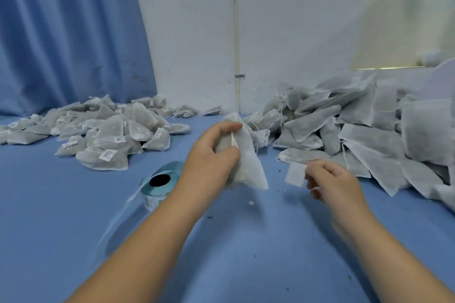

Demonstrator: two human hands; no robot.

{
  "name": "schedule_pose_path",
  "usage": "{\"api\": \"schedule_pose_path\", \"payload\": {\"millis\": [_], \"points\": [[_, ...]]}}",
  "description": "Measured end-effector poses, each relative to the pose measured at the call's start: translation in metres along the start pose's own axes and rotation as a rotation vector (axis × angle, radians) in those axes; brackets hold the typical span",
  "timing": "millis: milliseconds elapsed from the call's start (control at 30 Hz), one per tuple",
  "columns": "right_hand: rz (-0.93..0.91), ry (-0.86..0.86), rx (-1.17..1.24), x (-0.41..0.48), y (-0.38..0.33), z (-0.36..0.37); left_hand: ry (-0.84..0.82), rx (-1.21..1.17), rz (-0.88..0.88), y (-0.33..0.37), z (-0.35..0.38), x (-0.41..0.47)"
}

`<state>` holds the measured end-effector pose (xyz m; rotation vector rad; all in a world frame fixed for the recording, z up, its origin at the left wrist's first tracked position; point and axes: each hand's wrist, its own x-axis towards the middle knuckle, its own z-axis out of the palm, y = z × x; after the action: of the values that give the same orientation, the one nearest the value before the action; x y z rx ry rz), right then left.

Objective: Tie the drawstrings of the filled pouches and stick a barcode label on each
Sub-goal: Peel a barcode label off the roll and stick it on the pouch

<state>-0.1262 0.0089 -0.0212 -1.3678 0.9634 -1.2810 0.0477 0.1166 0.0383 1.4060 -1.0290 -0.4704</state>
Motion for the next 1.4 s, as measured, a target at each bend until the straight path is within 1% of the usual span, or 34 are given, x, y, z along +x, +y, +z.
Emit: {"api": "schedule_pose_path", "payload": {"millis": [133,267,367,567,700,867,967,1167,1400], "points": [[-0.013,0.071,0.047,0.009,0.000,-0.015,-0.079,-0.035,-0.159,-0.031,0.046,0.002],[-0.038,0.070,-0.019,0.009,0.003,-0.014,-0.124,-0.014,-0.292,-0.052,0.069,0.001],[-0.127,0.066,-0.089,0.005,0.002,-0.008,-0.106,-0.029,-0.333,-0.059,0.076,-0.002],[-0.354,0.117,-0.344,-0.008,0.004,0.007,-0.146,-0.073,-0.296,-0.064,0.085,-0.012],[-0.430,0.184,-0.394,-0.011,0.006,0.009,-0.151,-0.072,-0.244,-0.064,0.084,-0.013],[-0.479,0.239,-0.393,-0.013,0.006,0.007,-0.159,-0.100,-0.228,-0.064,0.083,-0.014],[-0.514,0.207,-0.430,-0.014,0.007,0.009,-0.164,-0.094,-0.221,-0.066,0.084,-0.014],[-0.614,0.058,-0.541,-0.017,0.010,0.013,-0.160,-0.093,-0.202,-0.066,0.084,-0.015],[-0.627,-0.037,-0.528,-0.015,0.011,0.012,-0.168,-0.142,-0.215,-0.069,0.079,-0.013]]}}
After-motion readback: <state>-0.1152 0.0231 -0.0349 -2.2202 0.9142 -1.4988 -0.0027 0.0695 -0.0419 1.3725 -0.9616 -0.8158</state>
